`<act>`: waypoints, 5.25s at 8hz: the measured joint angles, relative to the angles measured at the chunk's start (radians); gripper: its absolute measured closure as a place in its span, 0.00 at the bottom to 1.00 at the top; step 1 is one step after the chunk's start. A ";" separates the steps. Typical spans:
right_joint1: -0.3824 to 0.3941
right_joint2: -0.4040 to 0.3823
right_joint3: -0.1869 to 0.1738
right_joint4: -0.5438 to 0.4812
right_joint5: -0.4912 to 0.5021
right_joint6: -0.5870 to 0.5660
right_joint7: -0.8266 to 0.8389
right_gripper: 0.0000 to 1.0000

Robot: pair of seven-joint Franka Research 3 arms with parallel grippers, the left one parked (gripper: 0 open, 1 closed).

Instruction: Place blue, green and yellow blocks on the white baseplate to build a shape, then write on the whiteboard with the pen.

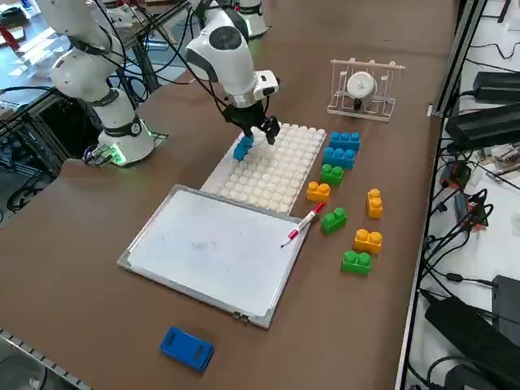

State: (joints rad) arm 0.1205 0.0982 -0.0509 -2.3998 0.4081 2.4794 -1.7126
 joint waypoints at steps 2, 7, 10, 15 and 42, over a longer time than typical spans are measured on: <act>0.000 0.005 0.001 0.000 0.000 0.003 0.000 0.01; 0.005 0.022 0.003 0.000 0.000 0.008 0.000 0.00; 0.016 0.027 0.008 -0.001 0.000 0.008 0.000 0.00; 0.017 0.029 0.008 -0.009 0.000 0.006 -0.001 0.00; -0.003 0.060 -0.008 0.241 -0.025 -0.071 0.326 0.00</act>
State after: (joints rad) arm 0.1178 0.1582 -0.0587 -2.1584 0.3832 2.4081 -1.3867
